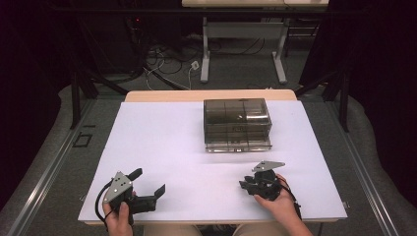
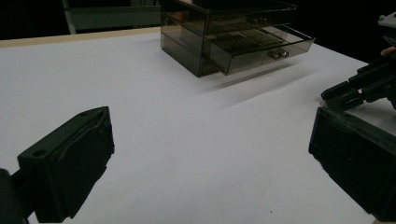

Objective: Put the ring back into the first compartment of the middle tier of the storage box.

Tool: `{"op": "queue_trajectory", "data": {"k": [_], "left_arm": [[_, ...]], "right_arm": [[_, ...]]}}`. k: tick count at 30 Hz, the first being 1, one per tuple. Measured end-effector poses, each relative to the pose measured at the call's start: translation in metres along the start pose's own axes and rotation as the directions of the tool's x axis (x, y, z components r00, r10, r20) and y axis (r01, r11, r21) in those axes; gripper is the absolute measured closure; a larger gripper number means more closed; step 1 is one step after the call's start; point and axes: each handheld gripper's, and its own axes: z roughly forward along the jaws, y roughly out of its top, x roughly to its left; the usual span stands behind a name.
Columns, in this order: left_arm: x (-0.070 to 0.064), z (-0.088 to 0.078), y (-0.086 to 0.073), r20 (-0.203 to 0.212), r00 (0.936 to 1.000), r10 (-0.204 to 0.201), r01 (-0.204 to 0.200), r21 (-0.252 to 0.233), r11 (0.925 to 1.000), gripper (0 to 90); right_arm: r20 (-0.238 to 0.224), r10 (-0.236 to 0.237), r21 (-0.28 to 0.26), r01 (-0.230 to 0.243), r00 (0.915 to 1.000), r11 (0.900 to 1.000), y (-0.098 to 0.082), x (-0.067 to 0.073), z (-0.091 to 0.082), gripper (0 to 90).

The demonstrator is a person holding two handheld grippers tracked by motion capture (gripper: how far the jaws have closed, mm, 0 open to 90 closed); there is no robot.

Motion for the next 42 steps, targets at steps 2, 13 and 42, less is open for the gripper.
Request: {"op": "queue_trajectory", "data": {"k": [2, 13, 42], "left_arm": [[0.0, 0.0, 0.0, 0.0, 1.0, 0.0, 0.0, 0.0, 1.0, 0.6], [0.0002, -0.0003, 0.0001, -0.001, 1.0, 0.002, -0.002, 0.0, 1.0, 0.6], [0.0011, -0.0001, -0.0006, -0.005, 1.0, -0.006, 0.006, 0.002, 1.0, 0.6]], "right_arm": [[0.003, -0.001, -0.005, 0.001, 1.0, 1.0, 0.0001, 0.0006, 0.0001, 68.6], [0.02, -0.017, 0.005, 0.017, 0.9997, 1.0, 0.0005, 0.0034, -0.0005, 69.9], [0.022, -0.016, -0.02, 0.017, 0.9996, 1.0, -0.0001, 0.0045, -0.0014, 71.0]]}}
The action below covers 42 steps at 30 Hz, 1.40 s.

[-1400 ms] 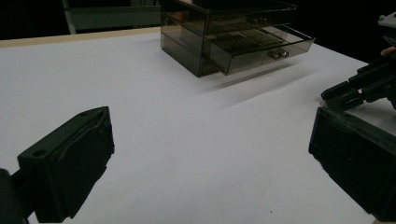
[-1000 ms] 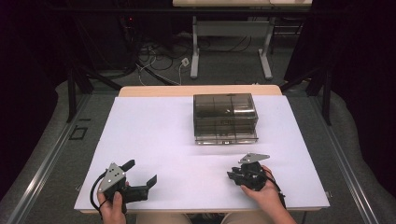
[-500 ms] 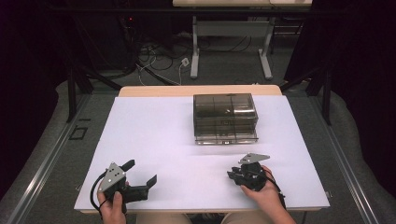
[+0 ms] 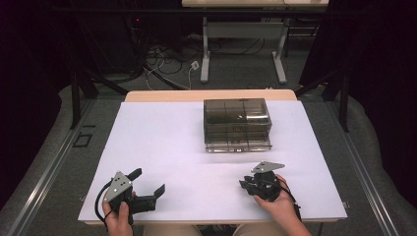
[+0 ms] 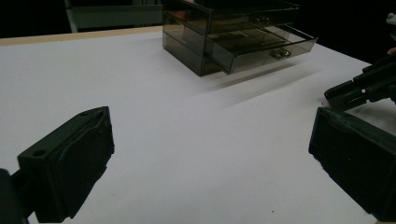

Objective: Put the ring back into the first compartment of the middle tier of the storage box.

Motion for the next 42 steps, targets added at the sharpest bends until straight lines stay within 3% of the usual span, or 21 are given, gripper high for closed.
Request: {"op": "queue_trajectory", "data": {"k": [24, 42], "left_arm": [[-0.0004, 0.0007, 0.0004, 0.001, 1.0, 0.008, -0.008, 0.0, 1.0, 0.6], [0.0, 0.0006, 0.0003, 0.001, 1.0, 0.006, -0.006, 0.0, 1.0, 0.6]], "right_arm": [[0.005, -0.004, 0.012, 0.004, 1.0, 1.0, 0.0005, 0.0005, -0.0016, 71.1], [0.009, 0.001, -0.008, -0.001, 1.0, 1.0, 0.0008, 0.0007, -0.0019, 71.2]]}}
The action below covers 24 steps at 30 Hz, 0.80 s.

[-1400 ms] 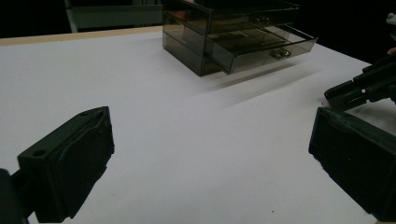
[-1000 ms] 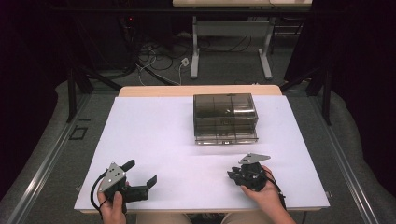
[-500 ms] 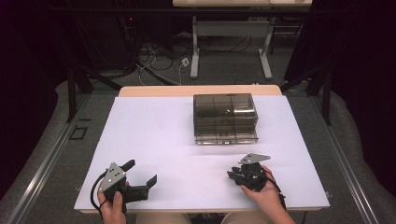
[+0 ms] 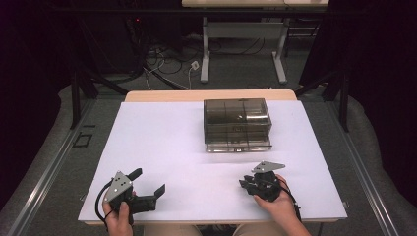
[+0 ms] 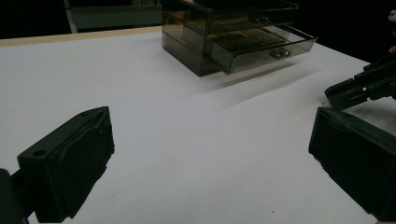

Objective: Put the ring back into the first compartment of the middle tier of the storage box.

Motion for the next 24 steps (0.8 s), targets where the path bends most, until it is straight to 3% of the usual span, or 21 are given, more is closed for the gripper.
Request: {"op": "queue_trajectory", "data": {"k": [24], "left_arm": [[0.0, 0.0004, -0.0005, -0.001, 1.0, -0.009, 0.009, 0.001, 1.0, 0.6]], "right_arm": [[-0.002, 0.035, -0.054, -0.035, 0.9994, 0.998, 0.0008, 0.0009, -0.0047, 71.2]]}}
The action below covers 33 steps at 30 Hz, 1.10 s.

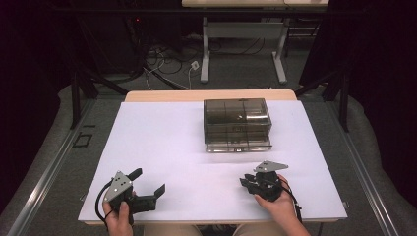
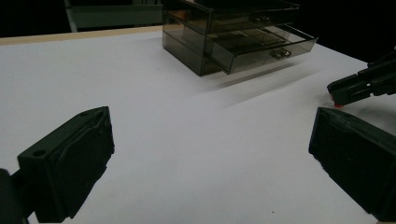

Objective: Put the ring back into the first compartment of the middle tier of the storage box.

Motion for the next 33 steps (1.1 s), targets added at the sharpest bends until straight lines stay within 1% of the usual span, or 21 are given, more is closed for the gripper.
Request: {"op": "queue_trajectory", "data": {"k": [1, 6, 7, 10, 14, 15, 17, 18, 20, 21, 24, 25, 27, 28, 29, 32, 33], "left_arm": [[0.0, 0.0, 0.0, 0.0, 1.0, 0.0, 0.0, 0.0, 1.0, 0.6], [0.0, 0.0, 0.0, 0.0, 1.0, 0.002, -0.002, 0.0, 1.0, 0.6], [0.0, 0.0, 0.0, 0.0, 1.0, 0.001, -0.001, 0.0, 1.0, 0.6], [0.0, 0.0, 0.0, -0.001, 1.0, 0.002, -0.002, 0.0, 1.0, 0.6], [0.0, 0.0, 0.0, 0.0, 1.0, 0.005, -0.005, 0.0, 1.0, 0.6], [0.0, 0.0, 0.0, 0.0, 1.0, 0.003, -0.003, -0.001, 1.0, 0.6], [0.0, 0.0, 0.0, 0.0, 1.0, 0.003, -0.003, 0.0, 1.0, 0.6], [0.0, 0.0, 0.0, 0.0, 1.0, 0.003, -0.003, -0.002, 1.0, 0.6], [0.0, 0.0, 0.0, -0.001, 1.0, 0.003, -0.003, -0.002, 1.0, 0.6], [0.0, 0.0, 0.0, 0.0, 1.0, 0.003, -0.003, -0.002, 1.0, 0.6], [0.0, 0.0, 0.0, 0.0, 1.0, 0.005, -0.005, -0.001, 1.0, 0.6], [0.0, 0.0, 0.0, 0.001, 1.0, 0.008, -0.008, -0.002, 1.0, 0.6], [0.0, 0.0, 0.0, 0.001, 1.0, 0.008, -0.008, -0.002, 1.0, 0.6], [0.0, 0.0, 0.0, 0.0, 1.0, 0.005, -0.005, -0.002, 1.0, 0.6], [0.0, 0.0, 0.0, 0.001, 1.0, 0.007, -0.007, -0.003, 1.0, 0.6], [0.0, 0.0, 0.0, 0.001, 1.0, 0.007, -0.007, -0.002, 1.0, 0.6], [0.0, 0.0, 0.0, 0.001, 1.0, 0.007, -0.007, -0.003, 1.0, 0.6]], "right_arm": [[0.004, -0.007, 0.002, 0.007, 1.0, 1.0, 0.0, 0.0, -0.001, 71.2], [0.0, -0.004, 0.004, 0.004, 1.0, 1.0, 0.001, 0.001, -0.002, 71.2], [0.003, -0.007, -0.011, 0.007, 1.0, 1.0, 0.001, 0.0, -0.002, 71.2], [0.002, 0.004, -0.011, -0.004, 1.0, 1.0, 0.002, 0.001, -0.004, 71.2], [0.006, -0.002, -0.017, 0.002, 1.0, 1.0, 0.002, 0.001, -0.004, 71.2], [0.006, -0.002, -0.029, 0.002, 1.0, 1.0, 0.002, 0.002, -0.004, 71.2], [0.005, -0.002, -0.023, 0.002, 1.0, 1.0, 0.003, 0.002, -0.005, 71.2], [0.007, 0.001, -0.038, -0.001, 1.0, 0.999, 0.003, 0.002, -0.006, 71.2], [0.002, 0.005, -0.041, -0.005, 1.0, 0.999, 0.003, 0.003, -0.006, 71.2], [0.007, -0.003, -0.038, 0.003, 1.0, 0.999, 0.003, 0.002, -0.007, 71.2], [0.006, -0.006, -0.039, 0.006, 1.0, 0.999, 0.004, 0.002, -0.007, 71.2], [0.004, 0.005, -0.048, -0.005, 1.0, 0.999, 0.004, 0.003, -0.008, 71.2], [0.008, -0.003, -0.049, 0.003, 1.0, 0.999, 0.005, 0.002, -0.009, 71.2], [0.006, 0.007, -0.046, -0.007, 1.0, 0.999, 0.005, 0.003, -0.009, 71.2], [0.008, 0.005, -0.057, -0.004, 1.0, 0.998, 0.005, 0.003, -0.01, 71.2], [0.007, 0.007, -0.056, -0.007, 1.0, 0.998, 0.006, 0.003, -0.012, 71.2], [0.005, 0.005, -0.065, -0.005, 1.0, 0.998, 0.006, 0.003, -0.012, 71.2]]}}
